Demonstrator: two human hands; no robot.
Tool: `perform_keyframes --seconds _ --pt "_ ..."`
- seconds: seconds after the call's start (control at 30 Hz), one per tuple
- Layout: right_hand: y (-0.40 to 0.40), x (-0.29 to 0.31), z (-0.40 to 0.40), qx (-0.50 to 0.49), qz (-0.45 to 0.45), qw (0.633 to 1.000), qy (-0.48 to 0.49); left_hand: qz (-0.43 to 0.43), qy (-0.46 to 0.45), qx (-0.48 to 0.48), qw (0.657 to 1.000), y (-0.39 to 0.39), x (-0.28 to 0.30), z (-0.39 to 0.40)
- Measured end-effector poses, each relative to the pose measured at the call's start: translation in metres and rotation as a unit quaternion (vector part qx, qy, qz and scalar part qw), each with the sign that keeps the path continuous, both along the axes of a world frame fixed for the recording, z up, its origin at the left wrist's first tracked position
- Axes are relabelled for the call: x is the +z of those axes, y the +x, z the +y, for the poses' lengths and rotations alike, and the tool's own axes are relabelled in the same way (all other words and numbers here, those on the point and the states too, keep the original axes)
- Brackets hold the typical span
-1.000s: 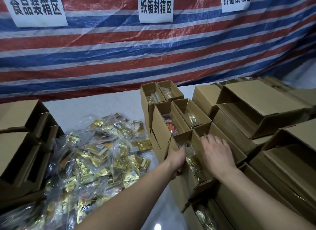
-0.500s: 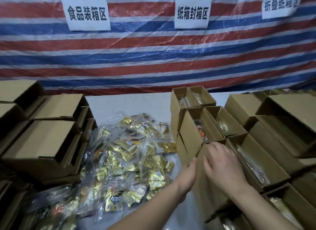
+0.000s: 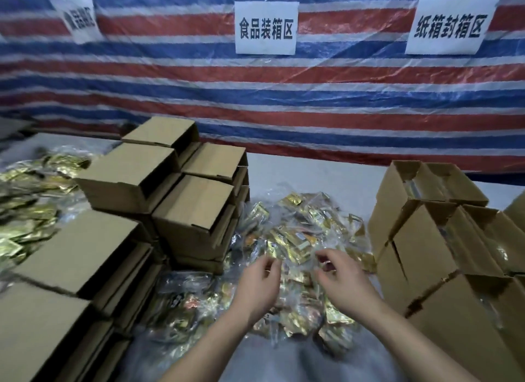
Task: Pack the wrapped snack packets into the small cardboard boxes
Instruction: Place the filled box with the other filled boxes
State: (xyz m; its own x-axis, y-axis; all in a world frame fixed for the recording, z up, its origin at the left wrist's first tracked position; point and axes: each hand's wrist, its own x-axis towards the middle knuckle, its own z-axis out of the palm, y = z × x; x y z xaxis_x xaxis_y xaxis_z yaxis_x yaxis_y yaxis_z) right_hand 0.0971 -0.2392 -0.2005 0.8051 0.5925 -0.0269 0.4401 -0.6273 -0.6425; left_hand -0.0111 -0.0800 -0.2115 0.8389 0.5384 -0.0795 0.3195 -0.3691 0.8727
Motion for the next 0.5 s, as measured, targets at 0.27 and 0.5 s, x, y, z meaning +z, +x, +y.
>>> perform_keyframes --seconds 0.27,0.5 --pt "-0.005 0.04 0.097 0.091 -0.019 0.996 0.003 -0.023 0.403 0.178 0.897 0.009 0.075 0.168" --pt "0.014 0.106 0.176 0.157 -0.091 0.983 -0.008 0.29 0.444 0.176 0.829 0.024 0.1 0.292"
